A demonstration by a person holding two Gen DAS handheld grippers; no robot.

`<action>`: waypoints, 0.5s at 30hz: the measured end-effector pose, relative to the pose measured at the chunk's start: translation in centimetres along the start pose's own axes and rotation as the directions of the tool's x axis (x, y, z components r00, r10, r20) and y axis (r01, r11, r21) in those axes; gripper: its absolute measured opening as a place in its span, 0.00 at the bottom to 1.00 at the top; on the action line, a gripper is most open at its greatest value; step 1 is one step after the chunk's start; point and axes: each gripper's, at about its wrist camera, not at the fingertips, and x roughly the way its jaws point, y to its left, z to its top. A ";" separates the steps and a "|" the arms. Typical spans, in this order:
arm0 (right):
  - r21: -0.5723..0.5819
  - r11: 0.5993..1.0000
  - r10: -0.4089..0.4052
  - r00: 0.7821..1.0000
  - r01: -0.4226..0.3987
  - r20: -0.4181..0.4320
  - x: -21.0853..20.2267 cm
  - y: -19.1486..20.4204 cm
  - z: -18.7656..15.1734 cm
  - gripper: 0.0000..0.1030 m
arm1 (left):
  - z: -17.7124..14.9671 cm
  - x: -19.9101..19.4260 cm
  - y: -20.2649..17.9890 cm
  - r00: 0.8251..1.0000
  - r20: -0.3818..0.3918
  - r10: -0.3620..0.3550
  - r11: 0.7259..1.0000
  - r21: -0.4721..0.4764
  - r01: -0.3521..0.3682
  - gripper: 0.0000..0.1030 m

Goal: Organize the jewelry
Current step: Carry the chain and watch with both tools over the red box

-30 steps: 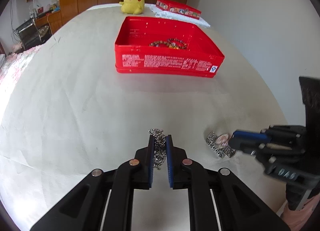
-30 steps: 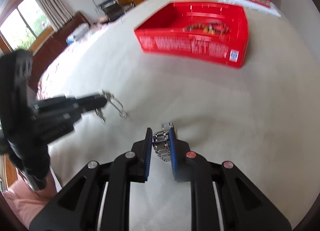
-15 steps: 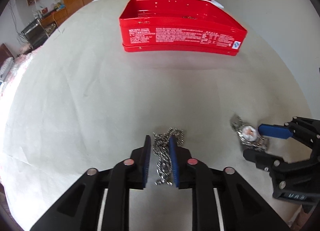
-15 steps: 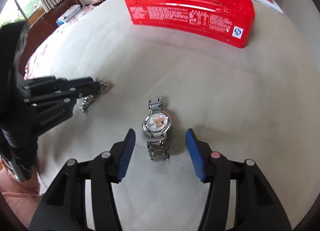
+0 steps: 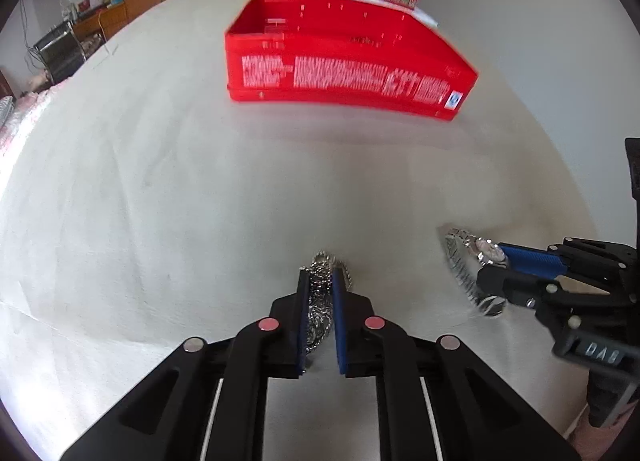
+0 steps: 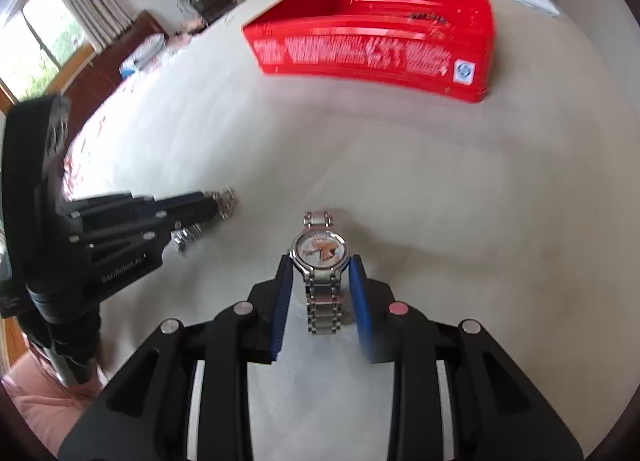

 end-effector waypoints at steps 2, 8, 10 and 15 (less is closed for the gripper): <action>0.011 1.000 0.015 1.000 -0.016 0.025 -1.2 -0.1 0.3 0.26 | 0.3 -1.1 -0.1 1.000 0.024 -0.016 1.000 0.000 0.016 0.10; 0.006 1.000 0.029 0.996 -0.030 0.089 -3.9 0.2 1.5 0.26 | 1.3 -3.5 -0.3 0.996 0.080 -0.048 0.999 0.004 0.048 0.10; 0.005 1.000 0.030 0.994 -0.031 0.109 -4.6 0.1 2.0 0.26 | 1.7 -4.1 -0.5 0.994 0.098 -0.050 0.999 0.008 0.049 0.10; 0.004 1.000 0.020 0.990 -0.021 0.142 -5.8 0.0 3.3 0.26 | 3.3 -5.2 -0.6 0.990 0.130 -0.051 0.999 0.008 0.051 0.10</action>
